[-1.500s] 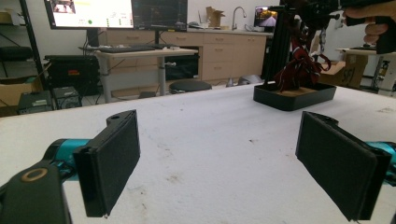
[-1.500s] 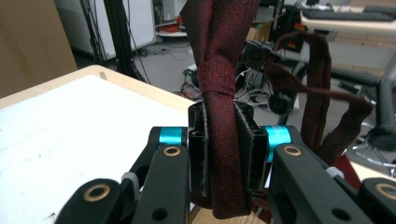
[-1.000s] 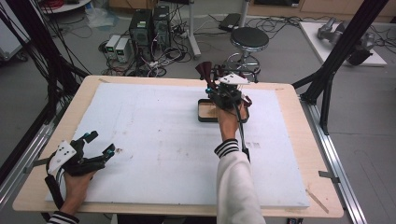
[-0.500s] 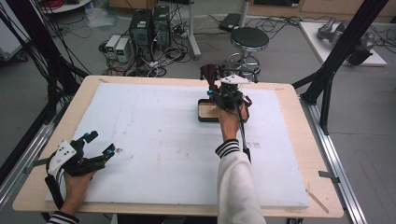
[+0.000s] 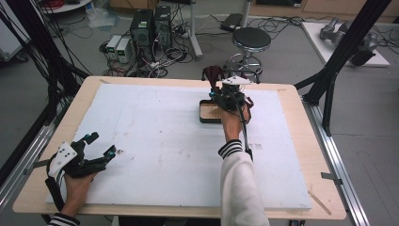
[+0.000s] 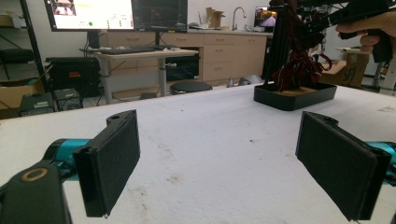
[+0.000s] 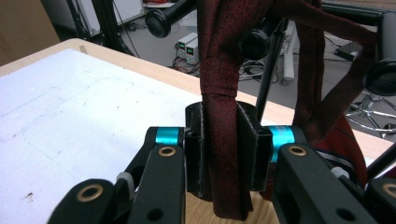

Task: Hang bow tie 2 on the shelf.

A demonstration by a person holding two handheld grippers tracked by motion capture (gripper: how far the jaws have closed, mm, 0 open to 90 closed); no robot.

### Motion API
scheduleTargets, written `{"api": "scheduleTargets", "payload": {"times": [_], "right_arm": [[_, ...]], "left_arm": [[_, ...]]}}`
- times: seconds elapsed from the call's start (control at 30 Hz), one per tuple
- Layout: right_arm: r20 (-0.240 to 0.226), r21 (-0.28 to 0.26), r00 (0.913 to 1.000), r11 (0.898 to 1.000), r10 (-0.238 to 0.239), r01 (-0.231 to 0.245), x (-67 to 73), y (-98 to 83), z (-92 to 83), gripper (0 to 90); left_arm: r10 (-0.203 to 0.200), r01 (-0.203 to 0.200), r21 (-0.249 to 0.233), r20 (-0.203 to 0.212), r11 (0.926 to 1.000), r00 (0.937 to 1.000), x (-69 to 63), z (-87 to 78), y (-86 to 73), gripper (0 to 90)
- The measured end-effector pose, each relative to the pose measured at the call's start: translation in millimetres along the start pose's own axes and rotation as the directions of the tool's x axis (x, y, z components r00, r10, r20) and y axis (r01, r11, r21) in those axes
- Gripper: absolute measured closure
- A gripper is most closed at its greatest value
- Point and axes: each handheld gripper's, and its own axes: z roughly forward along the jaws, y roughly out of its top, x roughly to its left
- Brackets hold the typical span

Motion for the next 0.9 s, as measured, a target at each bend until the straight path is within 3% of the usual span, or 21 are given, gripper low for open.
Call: {"api": "scheduleTargets", "payload": {"times": [0.13,0.2,0.3,0.4,0.47,0.7,0.9], "right_arm": [[-0.007,0.002,1.0000,1.000,-0.005,0.005,0.5,-0.1,0.5,69.5],[-0.012,0.007,0.9999,1.000,-0.009,0.009,0.7,-0.7,1.8,61.9],[-0.019,0.004,0.9998,1.000,-0.006,0.006,1.2,-1.2,3.7,43.6],[-0.031,0.013,0.9994,1.000,-0.013,0.013,3.2,-1.0,3.6,36.5],[-0.016,0.016,0.9997,1.000,-0.021,0.021,5.2,-0.4,2.4,29.1],[-0.028,0.001,0.9991,0.999,-0.032,0.032,8.1,-0.8,-6.7,21.0],[-0.073,-0.010,0.9968,0.999,-0.032,0.031,8.6,-8.4,-24.9,17.0]], "left_arm": [[-0.001,0.001,0.001,0.000,1.0000,1.0000,0.2,0.1,0.0,14.2],[0.000,0.000,0.001,0.000,1.0000,1.0000,0.2,0.1,0.0,14.2],[-0.001,0.001,0.002,0.001,1.0000,1.0000,0.3,0.3,0.1,14.2],[0.004,-0.004,0.005,-0.001,1.0000,1.0000,-0.3,0.6,0.1,14.2],[0.008,-0.008,0.007,-0.001,0.9999,1.0000,-0.7,0.7,0.2,14.2],[0.010,-0.010,0.011,-0.003,0.9999,0.9999,-0.8,1.0,0.3,14.2],[0.008,-0.008,0.008,-0.002,0.9999,1.0000,-0.7,0.8,0.2,14.2]]}}
